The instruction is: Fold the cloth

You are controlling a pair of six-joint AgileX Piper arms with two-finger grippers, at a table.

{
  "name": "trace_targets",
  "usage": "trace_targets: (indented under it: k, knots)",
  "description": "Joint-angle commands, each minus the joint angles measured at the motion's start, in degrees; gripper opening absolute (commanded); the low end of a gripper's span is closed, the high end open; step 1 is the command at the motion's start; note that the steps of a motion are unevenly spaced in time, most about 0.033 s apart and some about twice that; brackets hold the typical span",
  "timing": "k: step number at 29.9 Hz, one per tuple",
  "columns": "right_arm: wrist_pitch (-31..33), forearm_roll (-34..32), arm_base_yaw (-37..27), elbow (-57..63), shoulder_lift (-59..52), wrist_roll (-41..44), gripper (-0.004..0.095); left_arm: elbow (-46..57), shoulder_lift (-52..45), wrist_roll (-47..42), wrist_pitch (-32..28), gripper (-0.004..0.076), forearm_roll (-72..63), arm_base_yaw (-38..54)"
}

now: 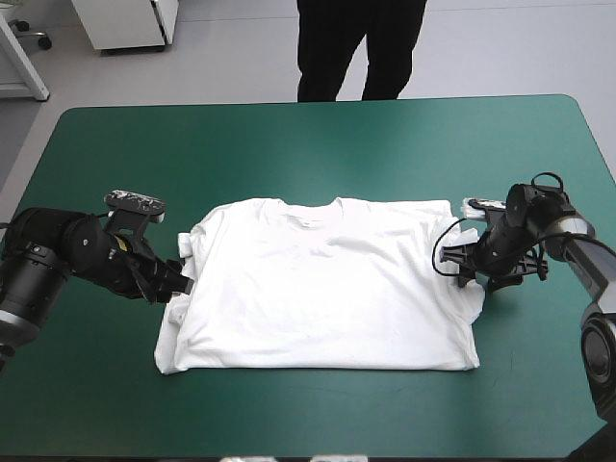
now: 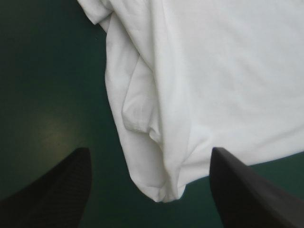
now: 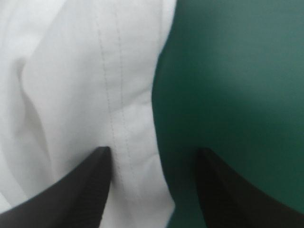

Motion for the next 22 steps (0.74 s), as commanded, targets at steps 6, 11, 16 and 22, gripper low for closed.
trace_targets:
  k: [6,11,16,22]
  knots:
    - [2.7,2.4,-0.5,-1.3,0.9,-1.2,0.0286,-1.9,-1.3,-0.8,1.4,0.051,-0.4,0.0]
    - [3.9,2.5,-0.5,-1.3,0.8,-2.5,-0.0012,-1.9,-1.3,-0.8,1.4,0.051,-0.4,0.0]
    - [3.9,2.4,-0.5,-1.5,0.2,-2.1,-0.0017,-1.9,-1.3,-0.8,1.4,0.051,-0.4,0.0]
    - [3.3,2.5,0.2,-2.5,-3.4,-2.1,-0.0017,-1.9,-1.3,-0.8,1.4,0.051,-0.4,0.0]
